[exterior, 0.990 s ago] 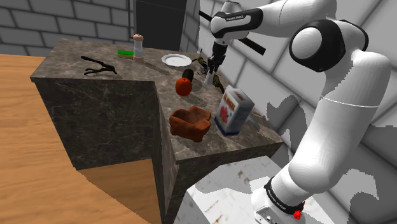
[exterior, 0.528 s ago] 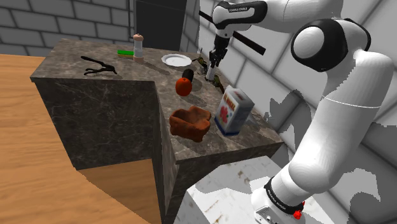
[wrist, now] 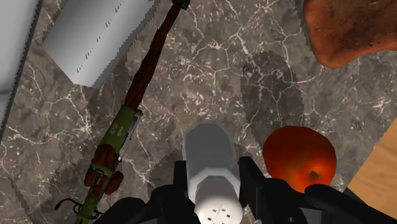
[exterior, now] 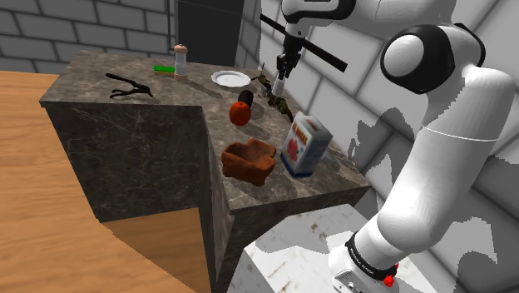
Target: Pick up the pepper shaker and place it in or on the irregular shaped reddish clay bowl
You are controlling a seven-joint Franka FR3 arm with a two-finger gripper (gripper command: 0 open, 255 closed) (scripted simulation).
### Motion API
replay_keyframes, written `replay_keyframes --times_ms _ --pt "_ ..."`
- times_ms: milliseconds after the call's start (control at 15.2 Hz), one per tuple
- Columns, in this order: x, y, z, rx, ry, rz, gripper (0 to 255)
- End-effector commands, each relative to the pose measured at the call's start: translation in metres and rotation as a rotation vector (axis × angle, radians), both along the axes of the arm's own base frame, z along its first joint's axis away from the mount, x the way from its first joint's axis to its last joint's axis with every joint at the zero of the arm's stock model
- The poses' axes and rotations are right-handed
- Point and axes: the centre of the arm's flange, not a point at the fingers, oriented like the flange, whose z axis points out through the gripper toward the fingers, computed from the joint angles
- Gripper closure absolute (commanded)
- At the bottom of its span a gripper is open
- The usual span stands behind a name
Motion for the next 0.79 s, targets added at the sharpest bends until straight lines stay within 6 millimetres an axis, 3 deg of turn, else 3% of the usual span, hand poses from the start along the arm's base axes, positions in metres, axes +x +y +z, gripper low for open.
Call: replay_keyframes --times_ms 0,726 --pt "0.000 0.001 0.009 0.000 0.000 0.000 255" --pt "-0.087 0.116 0.025 0.000 0.000 0.000 255"
